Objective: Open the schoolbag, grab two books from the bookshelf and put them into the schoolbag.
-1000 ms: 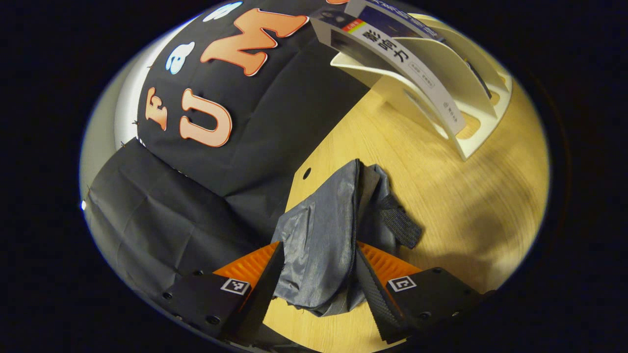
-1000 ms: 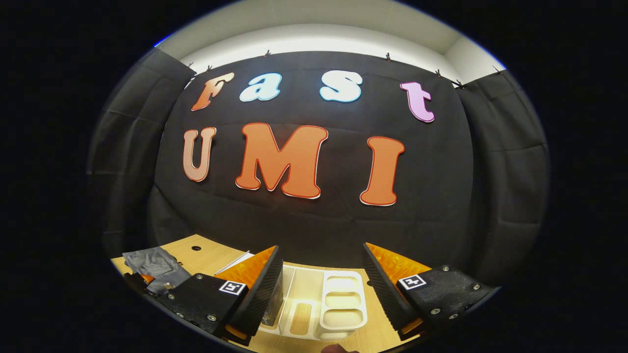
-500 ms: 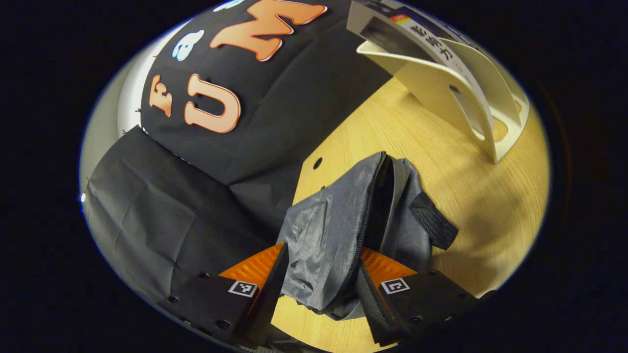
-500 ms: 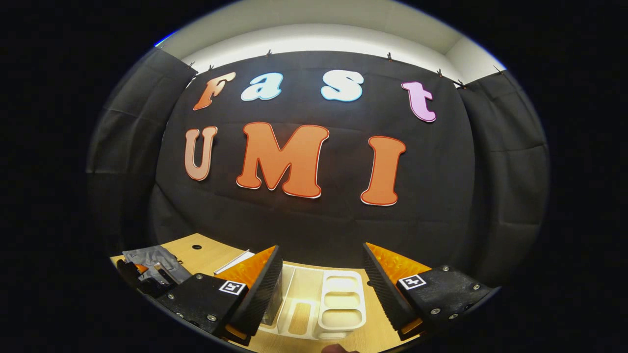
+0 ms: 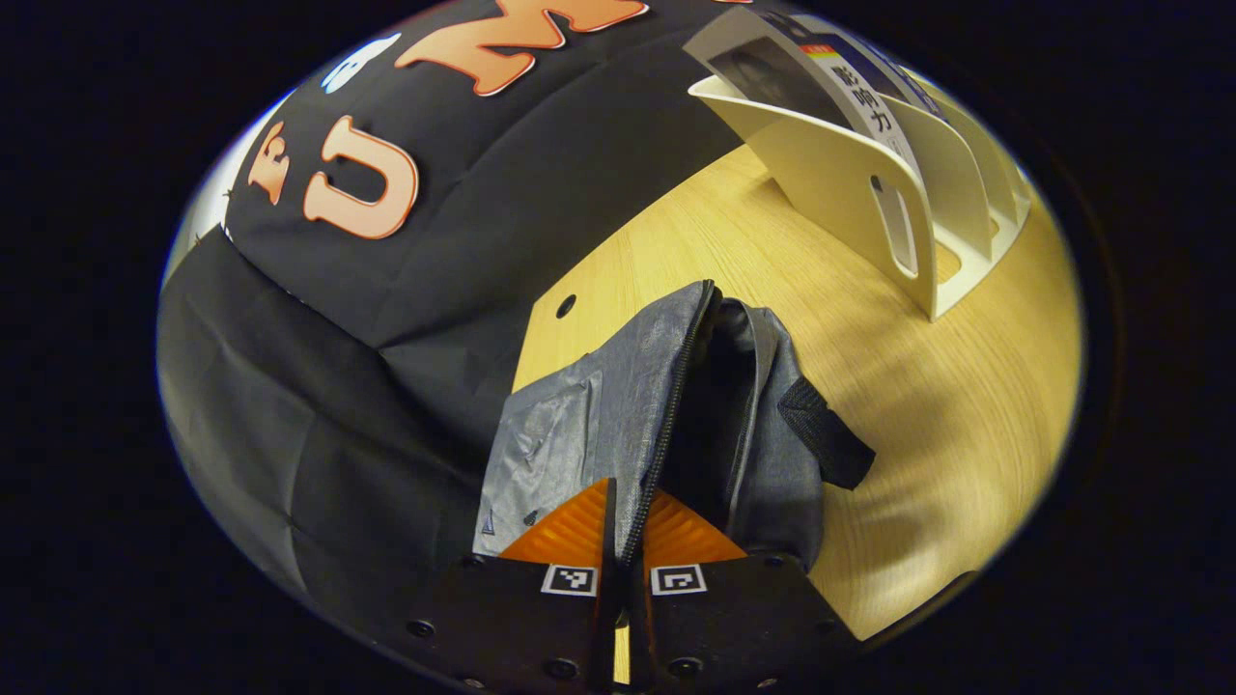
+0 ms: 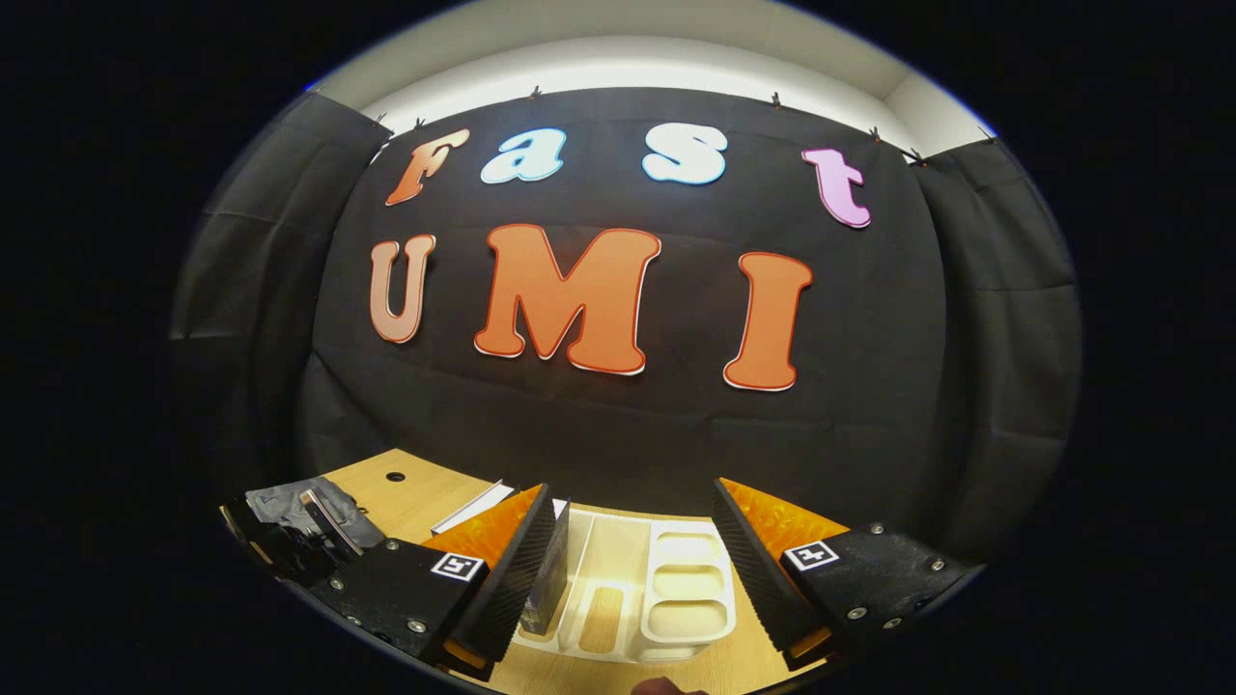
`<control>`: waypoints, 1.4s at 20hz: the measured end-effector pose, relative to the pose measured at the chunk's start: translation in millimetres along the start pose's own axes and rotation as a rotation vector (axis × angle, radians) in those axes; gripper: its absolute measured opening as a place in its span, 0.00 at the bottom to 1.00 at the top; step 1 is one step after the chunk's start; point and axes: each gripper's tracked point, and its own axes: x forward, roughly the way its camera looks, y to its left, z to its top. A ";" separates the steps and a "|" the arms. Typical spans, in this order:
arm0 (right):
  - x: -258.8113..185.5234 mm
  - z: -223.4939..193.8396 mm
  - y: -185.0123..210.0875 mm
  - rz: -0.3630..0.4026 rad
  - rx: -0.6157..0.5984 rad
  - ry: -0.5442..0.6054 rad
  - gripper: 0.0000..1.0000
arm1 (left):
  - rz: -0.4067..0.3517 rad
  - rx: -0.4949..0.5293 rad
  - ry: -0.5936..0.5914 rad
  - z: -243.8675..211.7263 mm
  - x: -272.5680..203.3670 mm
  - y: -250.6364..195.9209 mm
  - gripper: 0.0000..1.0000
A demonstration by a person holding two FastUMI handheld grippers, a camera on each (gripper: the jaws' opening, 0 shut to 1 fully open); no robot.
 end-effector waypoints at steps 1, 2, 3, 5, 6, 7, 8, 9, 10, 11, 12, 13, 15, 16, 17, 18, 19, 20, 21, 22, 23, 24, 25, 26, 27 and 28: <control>3.3 -0.7 6.3 0.010 -0.002 0.014 0.97 | -0.030 -0.012 0.004 0.0 -1.5 3.7 0.05; 6.5 -0.4 11.8 0.019 -0.004 0.024 0.97 | -0.048 -0.023 -0.001 0.7 -4.4 10.6 0.05; 9.9 0.0 19.0 0.030 -0.008 0.035 0.97 | -0.073 -0.029 0.000 2.7 -7.0 14.5 0.05; 18.0 2.4 35.2 0.057 -0.017 0.054 0.97 | -0.118 -0.032 -0.006 3.7 -13.9 23.3 0.06; 21.3 2.5 42.6 0.073 -0.020 0.065 0.97 | -0.142 -0.034 -0.014 5.0 -17.0 26.8 0.05; 24.7 1.5 50.0 0.089 -0.023 0.083 0.97 | -0.172 -0.040 -0.012 5.3 -19.0 29.7 0.05; 28.7 1.1 58.3 0.104 -0.026 0.100 0.97 | -0.200 -0.048 -0.017 4.8 -23.6 34.0 0.05; 33.1 0.9 66.1 0.118 -0.026 0.122 0.97 | -0.224 -0.053 -0.015 4.3 -28.2 39.3 0.05; 36.8 -1.0 74.6 0.138 -0.025 0.147 0.97 | -0.246 -0.054 -0.016 4.0 -33.6 45.7 0.05; 39.8 -3.0 82.4 0.157 -0.023 0.171 0.97 | -0.265 -0.058 -0.015 5.6 -37.1 51.3 0.05; 43.0 -3.7 88.2 0.173 -0.027 0.192 0.97 | -0.284 -0.066 -0.011 5.1 -42.8 56.9 0.05; 47.7 -5.5 93.0 0.176 -0.038 0.213 0.97 | -0.302 -0.080 -0.015 7.2 -45.2 63.1 0.05; 53.6 -9.2 100.9 0.178 -0.056 0.266 0.97 | -0.351 -0.107 -0.016 9.6 -50.2 74.5 0.05; 56.1 -11.3 104.2 0.173 -0.061 0.295 0.98 | -0.382 -0.112 -0.015 8.9 -53.1 80.0 0.05; 58.9 -12.5 108.5 0.165 -0.060 0.322 0.98 | -0.411 -0.115 -0.021 10.6 -55.1 86.4 0.06; 62.1 -14.5 111.2 0.154 -0.065 0.354 0.98 | -0.438 -0.117 -0.017 11.2 -57.3 91.2 0.05; 64.9 -16.8 115.1 0.148 -0.062 0.386 0.98 | -0.468 -0.116 -0.025 14.4 -58.6 97.4 0.05; 68.4 -18.9 119.4 0.139 -0.055 0.418 0.98 | -0.495 -0.111 -0.029 15.0 -59.6 104.9 0.05; 71.5 -22.3 124.8 0.136 -0.045 0.451 0.98 | -0.523 -0.107 -0.036 17.3 -59.3 111.2 0.05; 72.9 -26.4 128.1 0.131 -0.027 0.487 0.98 | -0.552 -0.104 -0.039 16.6 -60.2 117.1 0.05; 75.4 -30.2 133.9 0.137 -0.003 0.525 0.98 | -0.581 -0.098 -0.037 16.4 -61.4 122.4 0.05; 78.7 -36.4 141.4 0.132 0.018 0.565 0.98 | -0.609 -0.096 -0.039 16.7 -59.7 127.0 0.06; 82.0 -40.5 146.6 0.133 0.025 0.603 0.98 | -0.634 -0.093 -0.034 17.7 -59.4 132.0 0.05; 86.0 -45.0 151.7 0.133 0.025 0.635 0.98 | -0.658 -0.088 -0.035 19.2 -57.4 136.8 0.05; 89.7 -47.1 155.6 0.134 0.015 0.659 0.98 | -0.688 -0.086 -0.036 20.3 -56.9 139.6 0.05; 91.5 -50.2 156.7 0.130 -0.005 0.684 0.98 | -0.714 -0.090 -0.030 21.3 -57.5 141.4 0.05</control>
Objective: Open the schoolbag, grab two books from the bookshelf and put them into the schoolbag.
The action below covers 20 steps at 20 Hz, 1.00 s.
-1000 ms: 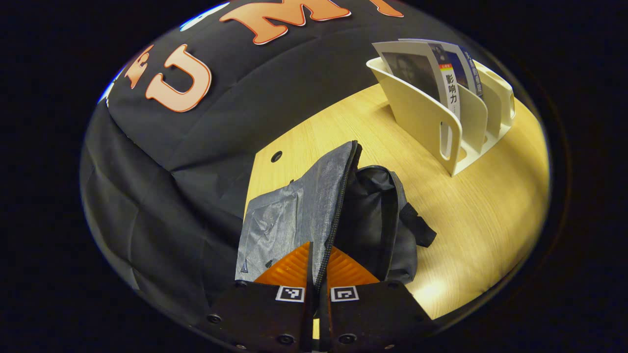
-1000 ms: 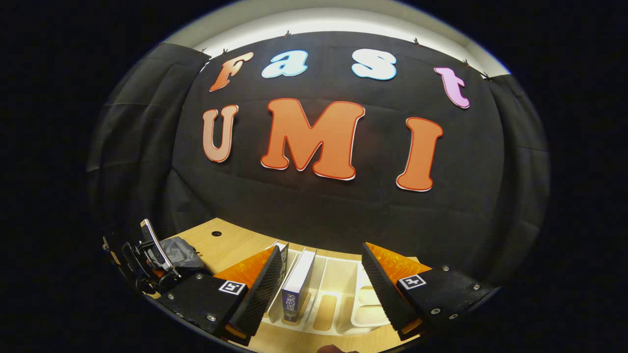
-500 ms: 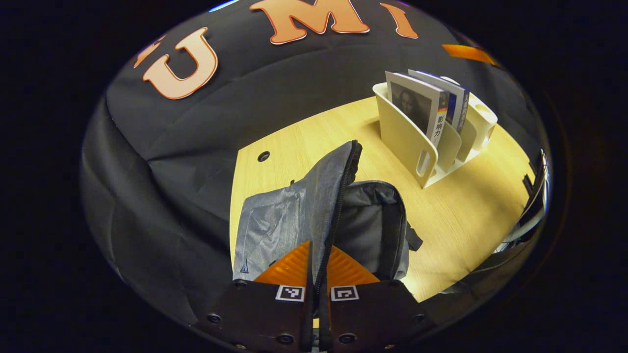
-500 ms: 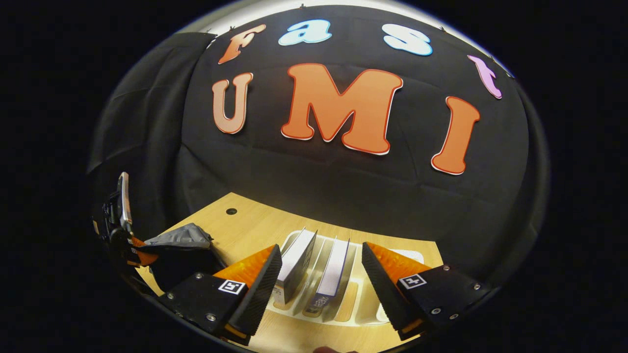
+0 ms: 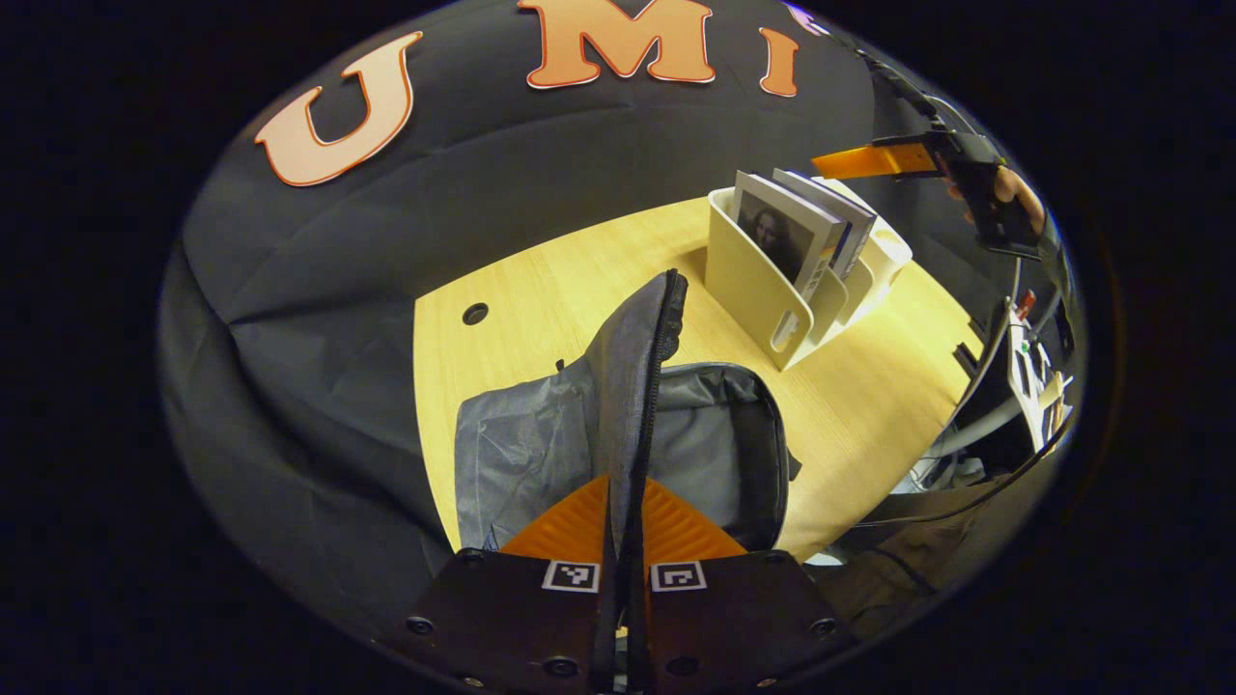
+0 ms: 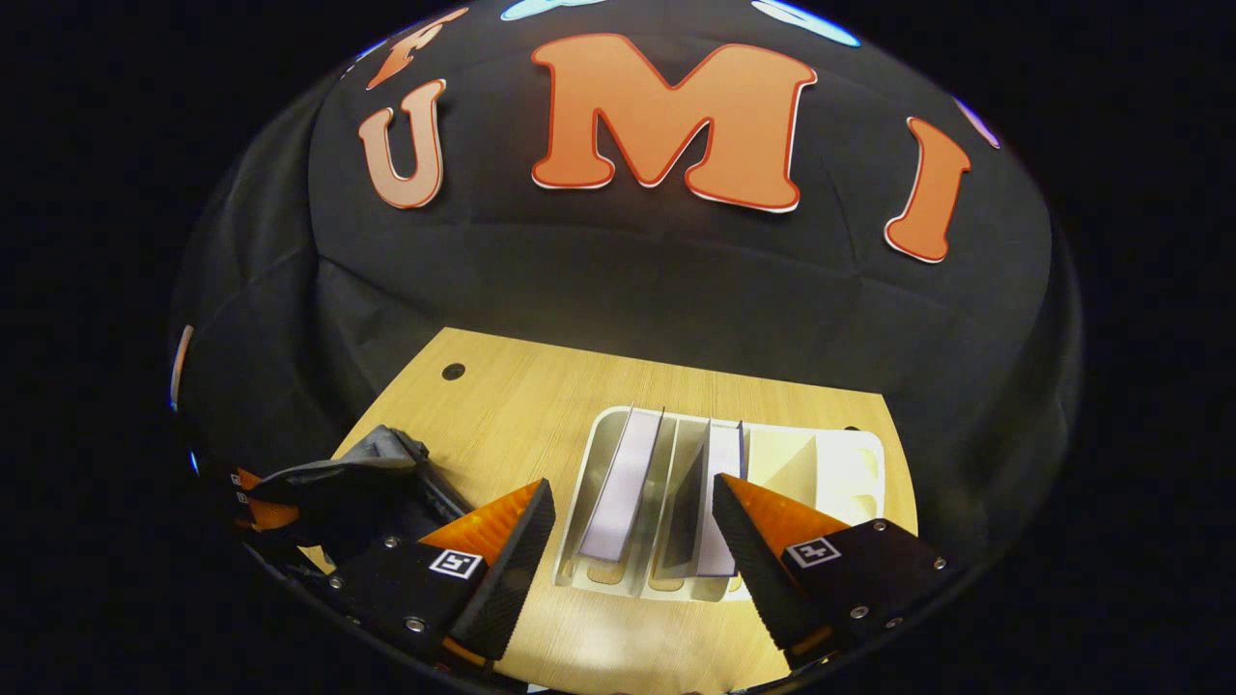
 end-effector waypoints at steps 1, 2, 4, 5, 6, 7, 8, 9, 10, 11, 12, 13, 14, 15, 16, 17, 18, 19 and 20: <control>5.4 0.6 -0.5 -0.019 -0.013 0.025 0.98 | -0.021 -0.004 0.004 1.8 -0.3 1.1 0.05; 12.0 1.3 1.9 -0.032 -0.019 0.048 0.98 | -0.036 -0.001 0.013 1.0 -0.4 3.0 0.05; 26.1 1.8 9.1 -0.024 -0.011 0.098 0.98 | -0.052 0.038 0.019 5.4 -0.9 11.0 0.05; 34.4 -0.6 10.0 -0.026 0.001 0.133 0.97 | -0.058 0.060 0.020 6.9 -1.2 13.7 0.05; 39.8 -5.7 9.2 -0.028 0.012 0.175 0.97 | -0.062 0.087 0.021 8.6 -0.5 15.1 0.05; 47.3 -9.8 8.4 -0.031 0.027 0.214 0.97 | -0.065 0.111 0.021 8.7 -0.3 16.3 0.06; 55.2 -15.5 7.9 -0.037 0.040 0.250 0.96 | -0.068 0.126 0.022 7.9 0.3 17.8 0.05; 61.0 -19.3 7.4 -0.038 0.054 0.283 0.94 | -0.074 0.133 0.022 8.5 1.5 17.5 0.05; 65.5 -23.9 8.4 -0.041 0.065 0.316 0.94 | -0.081 0.129 0.026 7.6 3.9 17.9 0.05; 69.4 -27.8 8.9 -0.035 0.069 0.352 0.93 | -0.088 0.127 0.028 6.8 5.5 18.5 0.05; 72.1 -30.0 9.2 -0.039 0.078 0.381 0.92 | -0.094 0.124 0.031 6.0 7.5 19.5 0.05; 75.5 -32.1 9.6 -0.036 0.086 0.407 0.88 | -0.097 0.124 0.032 6.7 8.0 20.0 0.05; 79.6 -33.9 8.8 -0.043 0.099 0.429 0.86 | -0.103 0.124 0.033 6.4 8.4 20.8 0.05; 83.8 -36.7 7.7 -0.058 0.120 0.449 0.82 | -0.104 0.129 0.034 7.8 8.6 21.7 0.05; 88.0 -40.0 6.1 -0.071 0.142 0.475 0.79 | -0.103 0.128 0.032 8.4 9.3 23.1 0.05; 91.4 -42.2 3.5 -0.083 0.160 0.493 0.73 | -0.101 0.126 0.027 9.4 9.1 23.7 0.05; 95.4 -44.1 1.9 -0.091 0.179 0.508 0.68 | -0.103 0.122 0.026 10.3 9.3 23.8 0.00; 97.4 -48.1 0.4 -0.100 0.200 0.521 0.51 | -0.103 0.124 0.023 10.7 8.8 24.2 0.00; 98.1 -49.4 1.5 -0.098 0.233 0.534 0.53 | -0.104 0.119 0.024 9.3 9.9 24.4 0.05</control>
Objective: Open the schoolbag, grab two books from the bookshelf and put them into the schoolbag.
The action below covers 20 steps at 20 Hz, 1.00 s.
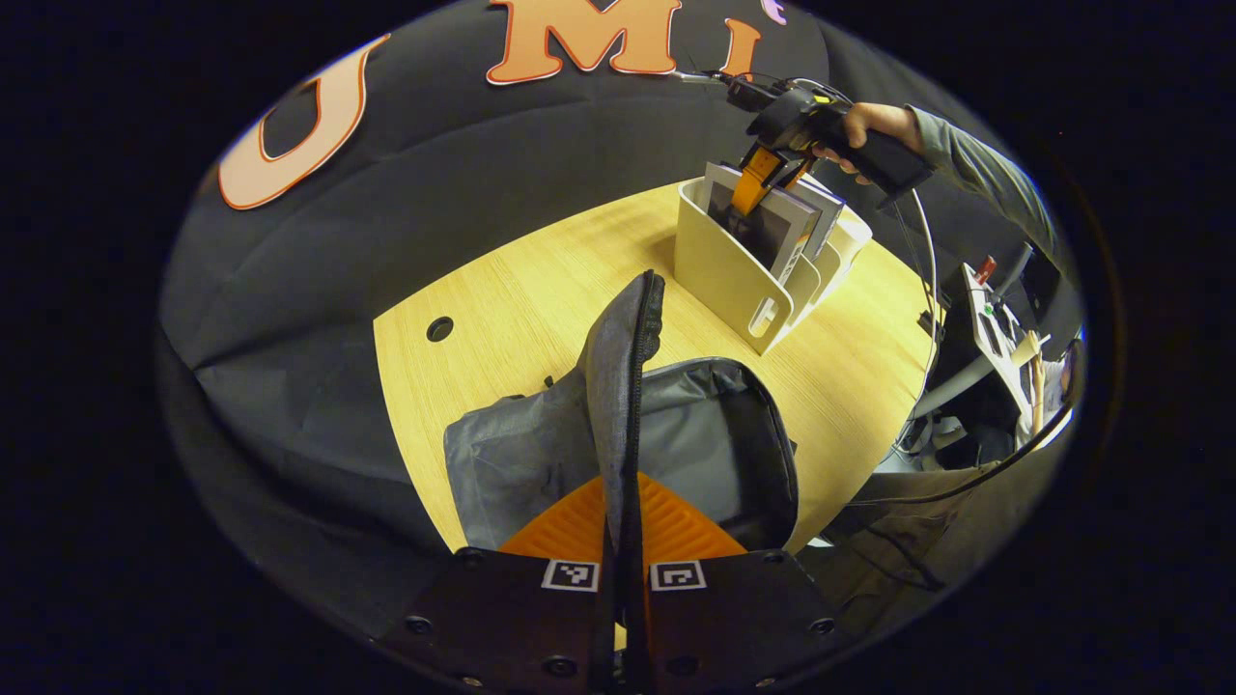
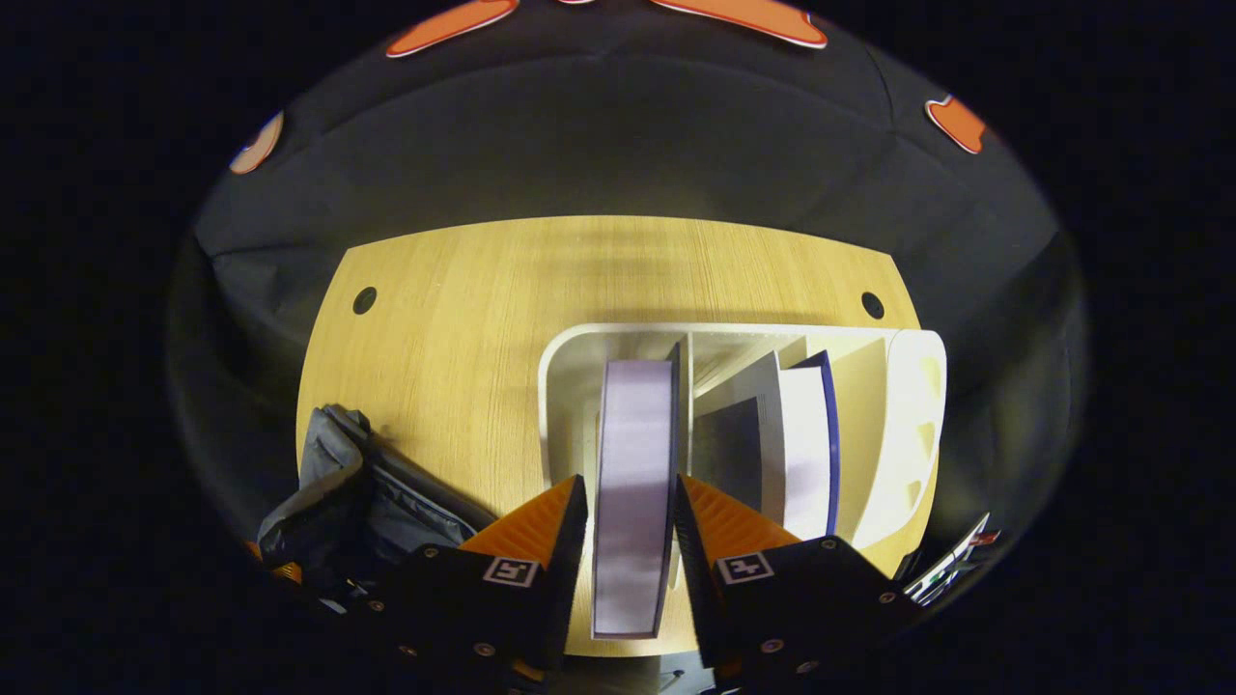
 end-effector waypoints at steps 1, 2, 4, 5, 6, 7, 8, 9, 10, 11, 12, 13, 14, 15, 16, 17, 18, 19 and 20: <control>1.3 0.1 0.4 0.010 0.042 0.007 0.41 | 0.000 0.001 0.000 -0.5 0.9 0.3 0.05; 0.9 -0.9 -0.9 0.015 0.074 0.016 0.39 | 0.001 -0.002 0.002 -1.9 0.7 0.8 0.05; -8.5 -0.6 -5.8 0.032 0.088 0.014 0.36 | 0.004 -0.015 0.007 -2.7 4.0 2.0 0.05; -15.0 -1.1 -7.0 0.045 0.085 0.005 0.34 | 0.006 -0.020 0.008 -1.6 5.1 1.1 0.05; -23.4 0.4 -9.7 0.060 0.084 -0.008 0.34 | 0.010 -0.027 0.010 -2.8 5.4 0.9 0.05; -33.2 1.4 -13.4 0.081 0.091 -0.021 0.33 | 0.016 -0.033 0.011 -3.0 5.8 0.6 0.05; -43.7 5.3 -15.9 0.105 0.105 -0.038 0.33 | 0.022 -0.038 0.013 -3.7 5.4 0.4 0.05; -54.6 8.4 -19.6 0.129 0.119 -0.056 0.32 | 0.027 -0.044 0.013 -2.9 5.6 -0.2 0.05; -65.7 11.4 -23.3 0.157 0.135 -0.074 0.32 | 0.032 -0.051 0.015 -4.0 5.4 0.0 0.01; -76.9 11.8 -28.4 0.187 0.152 -0.091 0.31 | 0.035 -0.062 0.012 -4.3 5.1 -0.9 0.05; -86.4 13.4 -33.4 0.210 0.163 -0.106 0.24 | 0.037 -0.073 0.011 -5.9 5.0 -0.7 0.05; -94.9 13.5 -39.3 0.224 0.172 -0.120 0.31 | 0.041 -0.083 0.010 -5.9 4.3 -1.0 0.05; -102.8 13.5 -45.8 0.236 0.177 -0.134 0.31 | 0.048 -0.090 0.008 -6.6 3.0 0.1 0.05; -110.8 11.0 -49.8 0.258 0.180 -0.145 0.31 | 0.052 -0.099 0.007 -5.6 1.9 0.0 0.05; -116.9 12.1 -53.7 0.277 0.183 -0.160 0.30 | 0.054 -0.105 0.002 -5.2 0.0 -1.9 0.05; -123.2 11.6 -58.1 0.294 0.180 -0.172 0.30 | 0.056 -0.109 0.000 -5.6 -1.0 -2.0 0.05; -131.7 7.8 -63.6 0.309 0.183 -0.187 0.25 | 0.057 -0.112 -0.002 -7.4 -1.9 -2.4 0.05; -140.2 4.6 -67.6 0.329 0.182 -0.199 0.19 | 0.061 -0.118 -0.002 -7.5 -2.4 -1.9 0.05; -148.0 2.1 -70.7 0.350 0.187 -0.210 0.38 | 0.064 -0.127 -0.004 -6.8 -2.7 -1.8 0.05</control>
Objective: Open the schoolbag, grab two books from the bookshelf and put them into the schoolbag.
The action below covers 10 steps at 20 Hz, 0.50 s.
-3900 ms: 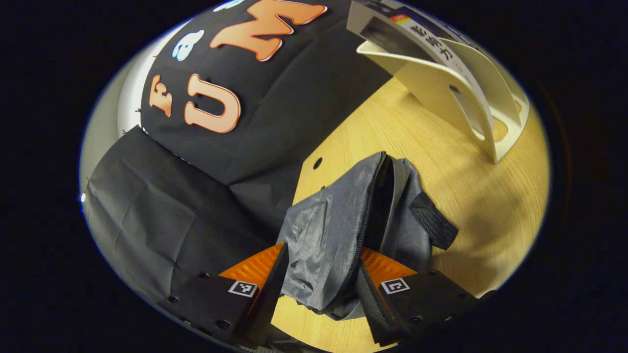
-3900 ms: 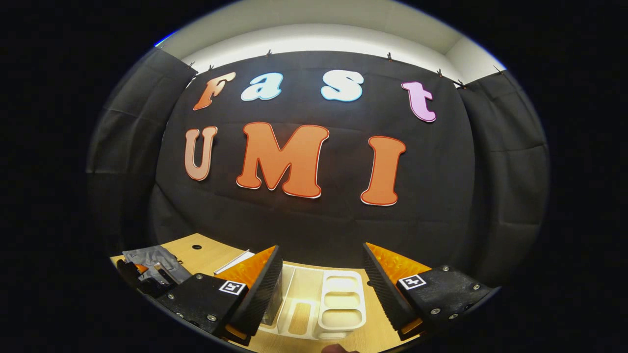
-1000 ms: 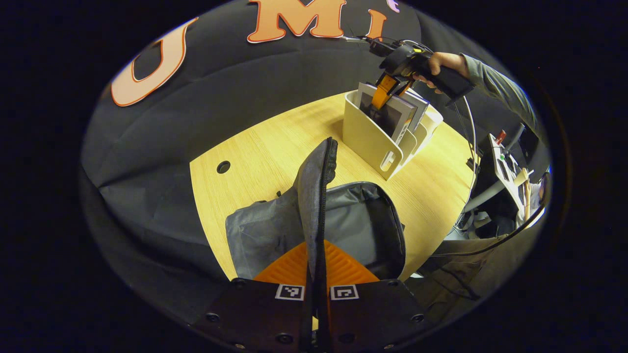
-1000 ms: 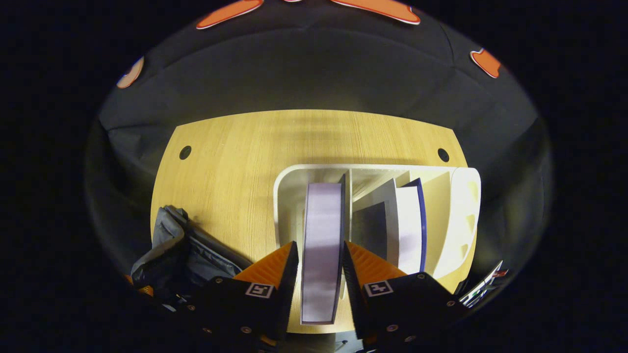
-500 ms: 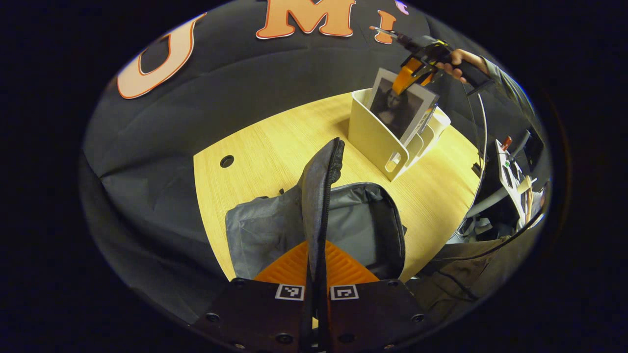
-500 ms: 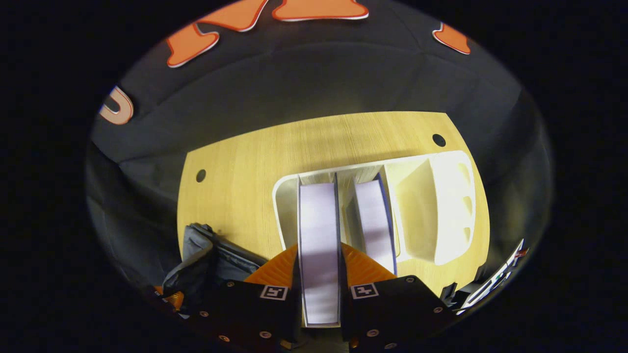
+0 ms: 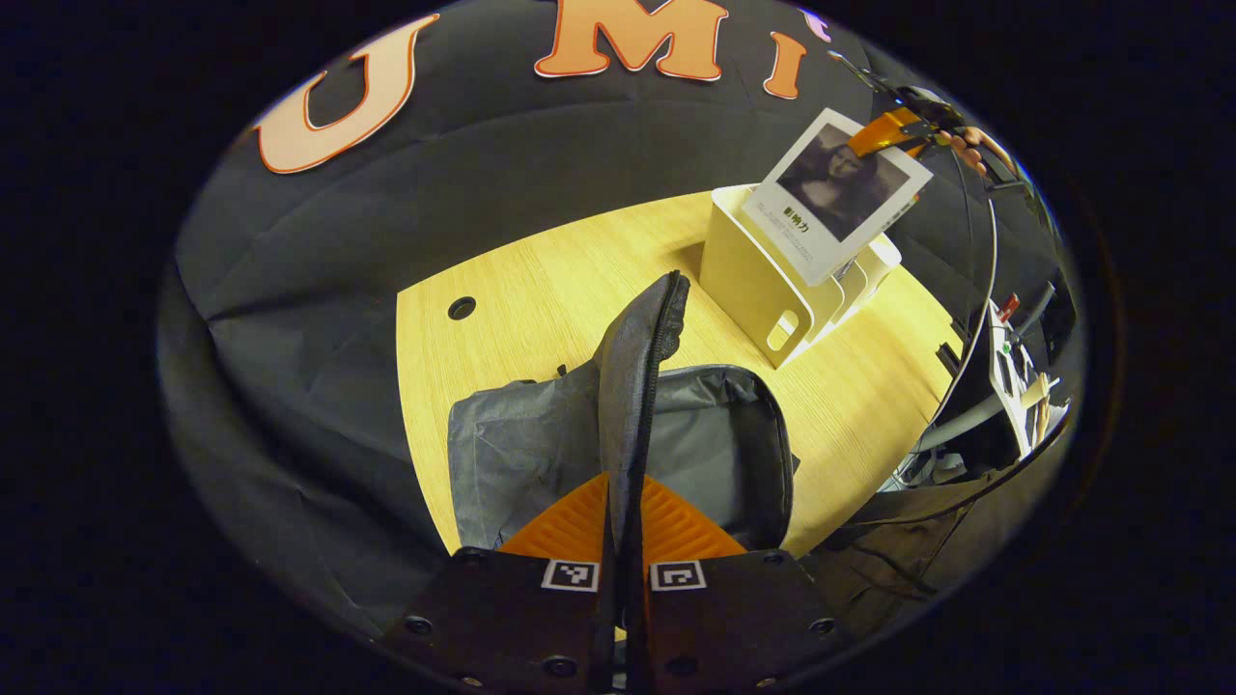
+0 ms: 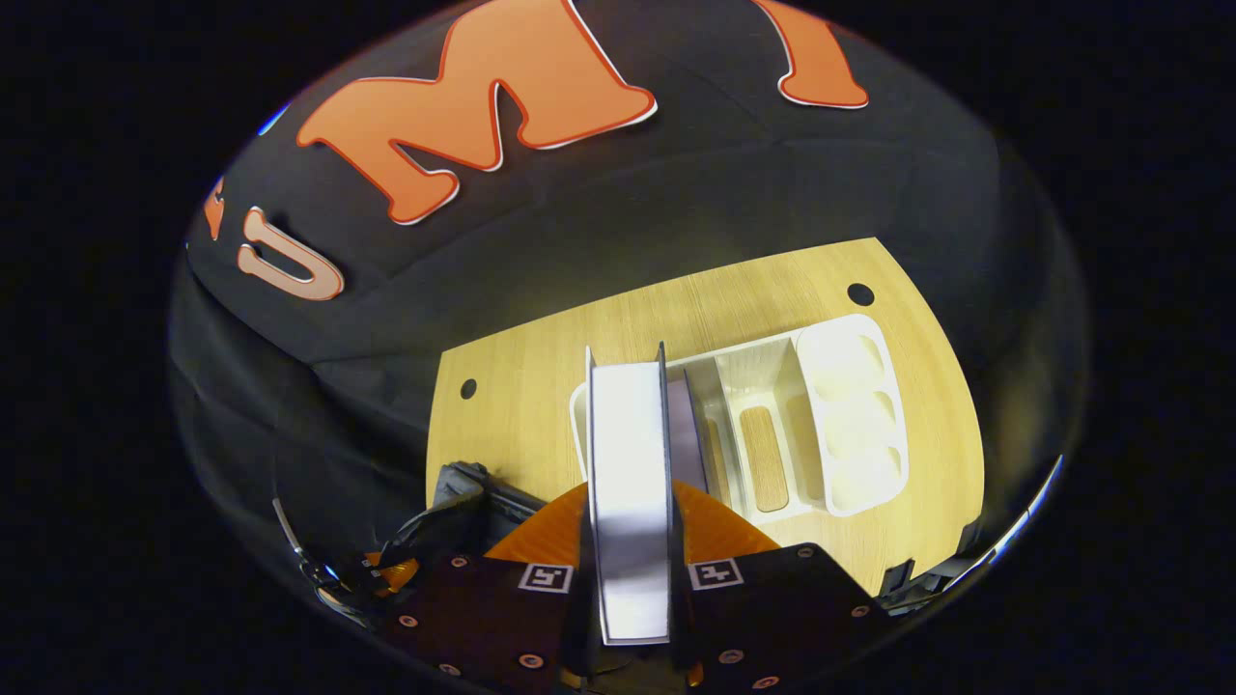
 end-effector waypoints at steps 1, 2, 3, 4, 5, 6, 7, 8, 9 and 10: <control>-9.2 -0.6 1.0 0.027 0.003 -0.009 0.29 | 0.001 -0.011 0.001 0.7 0.1 -2.0 0.05; -15.9 -1.8 2.4 0.053 0.014 -0.021 0.29 | 0.002 -0.021 0.001 0.1 -0.3 -3.8 0.05; -21.4 -4.8 5.5 0.081 0.020 -0.027 0.29 | 0.001 -0.024 0.003 0.2 1.0 -6.5 0.05; -25.8 -8.0 8.2 0.109 0.033 -0.030 0.29 | 0.005 -0.022 0.004 -0.8 1.4 -9.8 0.05; -28.7 -12.3 12.4 0.148 0.049 -0.026 0.29 | 0.007 -0.016 0.005 -0.3 2.4 -12.6 0.05; -31.7 -17.6 17.2 0.187 0.070 -0.021 0.29 | 0.006 -0.012 0.007 -0.3 3.8 -16.7 0.00; -33.0 -23.5 21.3 0.218 0.087 -0.015 0.29 | 0.000 -0.005 0.008 0.6 4.1 -22.0 0.05; -34.3 -31.7 22.2 0.236 0.093 -0.008 0.28 | -0.001 0.003 0.009 -0.3 4.8 -24.5 0.00; -34.6 -38.9 21.5 0.241 0.092 -0.004 0.29 | 0.002 0.009 0.008 -0.5 4.7 -26.7 0.05; -34.9 -46.6 20.3 0.244 0.086 -0.001 0.29 | 0.001 0.011 0.008 -1.0 5.1 -29.5 0.05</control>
